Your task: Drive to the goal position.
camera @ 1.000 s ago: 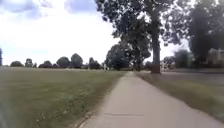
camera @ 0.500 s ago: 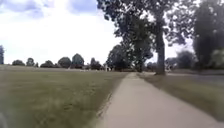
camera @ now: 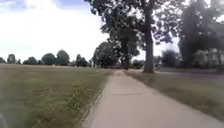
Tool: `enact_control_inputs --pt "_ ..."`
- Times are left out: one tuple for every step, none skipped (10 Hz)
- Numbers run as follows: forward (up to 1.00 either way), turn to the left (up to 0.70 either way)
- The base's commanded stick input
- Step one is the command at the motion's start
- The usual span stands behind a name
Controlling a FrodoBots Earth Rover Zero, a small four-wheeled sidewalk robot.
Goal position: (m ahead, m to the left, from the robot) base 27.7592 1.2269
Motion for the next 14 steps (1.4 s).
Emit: enact_control_inputs --pt "1.0 0.0" --pt "1.0 0.0" --pt "1.0 0.0" --pt "1.0 0.0" --pt "1.0 0.0" --pt "1.0 0.0" --pt "1.0 0.0" --pt "1.0 0.0" --pt "1.0 0.0" --pt "1.0 0.0" --pt "1.0 0.0" --pt "1.0 0.0" --pt "1.0 0.0" --pt "1.0 0.0"
